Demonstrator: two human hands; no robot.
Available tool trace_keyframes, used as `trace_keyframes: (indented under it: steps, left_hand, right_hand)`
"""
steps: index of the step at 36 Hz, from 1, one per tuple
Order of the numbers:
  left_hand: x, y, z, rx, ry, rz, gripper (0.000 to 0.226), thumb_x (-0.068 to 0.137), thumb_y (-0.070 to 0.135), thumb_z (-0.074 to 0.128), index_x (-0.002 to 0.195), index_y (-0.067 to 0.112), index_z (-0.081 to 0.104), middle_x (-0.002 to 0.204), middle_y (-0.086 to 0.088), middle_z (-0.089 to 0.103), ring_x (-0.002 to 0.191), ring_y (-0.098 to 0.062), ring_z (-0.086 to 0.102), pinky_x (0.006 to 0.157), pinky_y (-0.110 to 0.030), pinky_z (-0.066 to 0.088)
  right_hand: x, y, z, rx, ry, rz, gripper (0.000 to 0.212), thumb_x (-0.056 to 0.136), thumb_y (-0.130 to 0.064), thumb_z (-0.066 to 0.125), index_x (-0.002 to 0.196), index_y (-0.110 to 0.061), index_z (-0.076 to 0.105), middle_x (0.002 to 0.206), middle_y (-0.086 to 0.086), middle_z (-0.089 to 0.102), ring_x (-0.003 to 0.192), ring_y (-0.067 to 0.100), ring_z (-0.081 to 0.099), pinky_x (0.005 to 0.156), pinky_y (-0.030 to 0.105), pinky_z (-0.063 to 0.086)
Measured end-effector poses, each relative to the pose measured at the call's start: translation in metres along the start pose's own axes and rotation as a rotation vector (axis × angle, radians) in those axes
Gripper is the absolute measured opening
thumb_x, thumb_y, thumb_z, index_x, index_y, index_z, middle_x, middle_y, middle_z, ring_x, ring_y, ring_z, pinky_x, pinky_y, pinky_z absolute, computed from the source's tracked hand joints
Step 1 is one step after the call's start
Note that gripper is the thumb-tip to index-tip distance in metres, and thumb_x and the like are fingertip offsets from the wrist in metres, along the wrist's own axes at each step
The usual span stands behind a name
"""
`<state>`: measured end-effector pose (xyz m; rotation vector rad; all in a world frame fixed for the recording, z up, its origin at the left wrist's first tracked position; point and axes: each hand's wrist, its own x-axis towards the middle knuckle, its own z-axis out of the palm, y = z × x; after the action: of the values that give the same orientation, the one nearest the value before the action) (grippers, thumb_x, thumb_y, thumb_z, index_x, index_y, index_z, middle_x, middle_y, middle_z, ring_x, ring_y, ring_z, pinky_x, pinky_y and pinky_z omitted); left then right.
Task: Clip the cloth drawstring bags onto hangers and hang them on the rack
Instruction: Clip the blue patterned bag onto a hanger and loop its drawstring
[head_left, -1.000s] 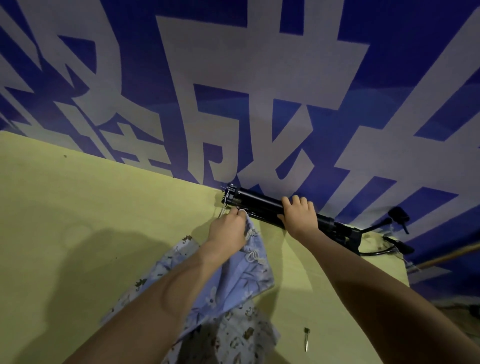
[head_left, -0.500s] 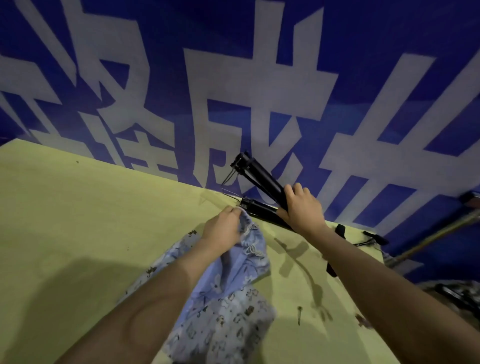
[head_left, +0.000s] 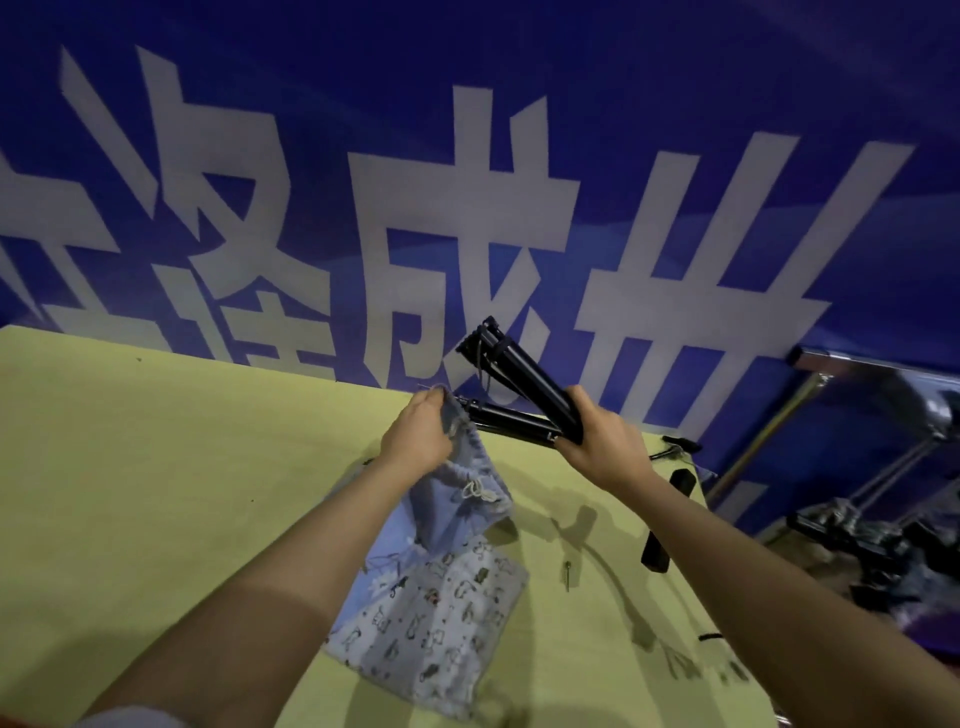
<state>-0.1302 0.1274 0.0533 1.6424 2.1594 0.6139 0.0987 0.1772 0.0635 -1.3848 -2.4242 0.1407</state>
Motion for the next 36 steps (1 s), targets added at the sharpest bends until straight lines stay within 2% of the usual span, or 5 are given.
trace_keyframes:
  steps: [4,10,18,26,36]
  left_hand:
    - [-0.003,0.001,-0.007,-0.089,-0.109,0.003,0.084,0.078,-0.003,0.060,0.149,0.012,0.019,0.148,-0.009,0.036,0.130,-0.030,0.043,0.095,-0.032,0.045]
    - [-0.016,-0.005,-0.023,-0.169,-0.287,-0.004,0.087,0.071,-0.005,0.064,0.145,0.019,0.025,0.082,-0.007,0.054,0.066,-0.014,0.051,0.052,-0.024,0.041]
    - [-0.029,-0.016,-0.046,-0.073,-0.321,0.061,0.104,0.074,-0.008,0.062,0.150,0.035,0.005,0.152,-0.003,0.032,0.083,-0.024,0.061,0.056,-0.028,0.047]
    - [-0.037,0.004,-0.038,0.103,-0.342,0.215,0.097,0.070,0.006,0.073,0.150,0.016,0.018,0.150,-0.005,0.032,0.132,-0.023,0.039,0.101,-0.031,0.044]
    - [-0.048,0.027,-0.007,0.311,0.001,0.197,0.041,0.081,0.041,0.061,0.116,0.020,0.053,0.116,0.000,0.057,0.112,-0.024,0.042,0.079,-0.033,0.023]
  right_hand:
    - [-0.015,0.001,-0.002,-0.049,-0.046,-0.060,0.040,0.084,-0.030,0.057,0.119,-0.022,0.039,0.092,0.005,0.066,0.076,0.031,0.062,0.057,0.031,0.042]
    - [-0.031,-0.006,-0.001,-0.081,-0.114,-0.157,0.048,0.085,-0.032,0.055,0.129,-0.023,0.038,0.107,0.003,0.066,0.090,0.030,0.062,0.062,0.026,0.033]
    - [-0.036,-0.009,0.013,-0.267,-0.210,-0.229,0.051,0.086,-0.032,0.050,0.134,-0.029,0.032,0.114,0.000,0.062,0.094,0.028,0.062,0.065,0.032,0.046]
    - [-0.025,-0.035,0.012,-0.557,-0.109,-0.437,0.050,0.080,-0.012,0.061,0.127,-0.022,0.047,0.100,0.010,0.063,0.092,0.030,0.060,0.069,0.035,0.040]
    - [0.004,-0.053,-0.012,-0.678,0.413,-0.749,0.021,0.075,-0.005,0.057,0.093,-0.014,0.062,0.074,0.003,0.058,0.064,0.025,0.054,0.084,0.046,0.033]
